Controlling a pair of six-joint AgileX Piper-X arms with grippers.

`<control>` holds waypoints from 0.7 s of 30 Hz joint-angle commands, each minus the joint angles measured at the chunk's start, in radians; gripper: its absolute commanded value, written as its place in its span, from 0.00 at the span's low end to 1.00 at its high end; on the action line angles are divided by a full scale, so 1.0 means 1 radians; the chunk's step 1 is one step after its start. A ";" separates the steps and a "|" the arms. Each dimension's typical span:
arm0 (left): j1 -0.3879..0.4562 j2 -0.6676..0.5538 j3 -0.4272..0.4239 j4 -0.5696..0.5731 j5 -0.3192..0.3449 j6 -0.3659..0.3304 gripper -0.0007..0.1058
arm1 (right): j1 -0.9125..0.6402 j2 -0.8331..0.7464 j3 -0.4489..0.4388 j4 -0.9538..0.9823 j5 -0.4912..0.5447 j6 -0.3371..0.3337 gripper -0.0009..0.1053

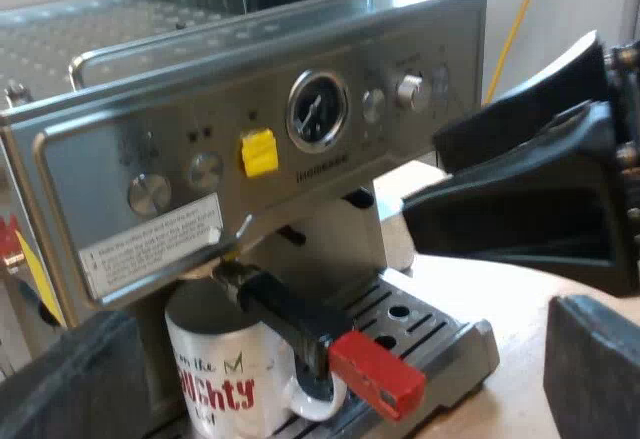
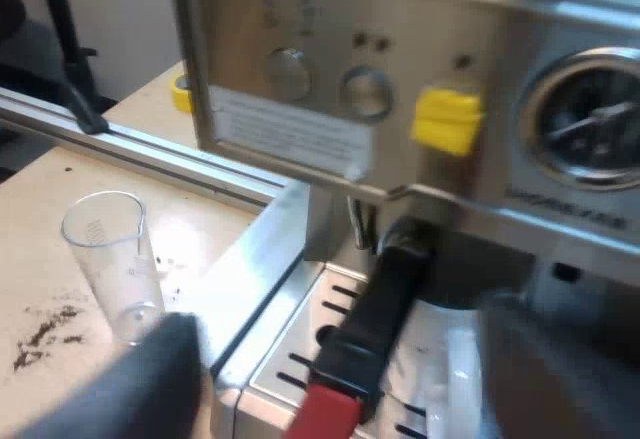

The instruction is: Place mug into machine

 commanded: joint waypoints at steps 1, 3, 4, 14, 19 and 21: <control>-0.004 0.002 -0.027 -0.016 0.007 -0.015 0.77 | -0.002 -0.046 -0.004 0.049 -0.033 -0.012 0.81; -0.004 0.016 -0.053 -0.016 0.004 -0.044 0.77 | -0.006 -0.087 -0.004 0.100 -0.046 -0.050 0.81; -0.004 0.021 -0.058 -0.016 0.003 -0.048 0.77 | -0.009 -0.097 -0.004 0.111 -0.046 -0.055 0.81; -0.001 0.242 -0.252 -0.016 -0.103 -0.124 0.77 | -0.229 -0.333 -0.004 0.319 -0.126 -0.059 0.81; 0.001 0.353 -0.329 -0.016 -0.201 -0.124 0.77 | -0.416 -0.450 -0.004 0.416 -0.223 -0.059 0.81; 0.019 0.397 -0.362 -0.016 -0.229 -0.124 0.77 | -0.543 -0.499 -0.004 0.469 -0.291 -0.059 0.81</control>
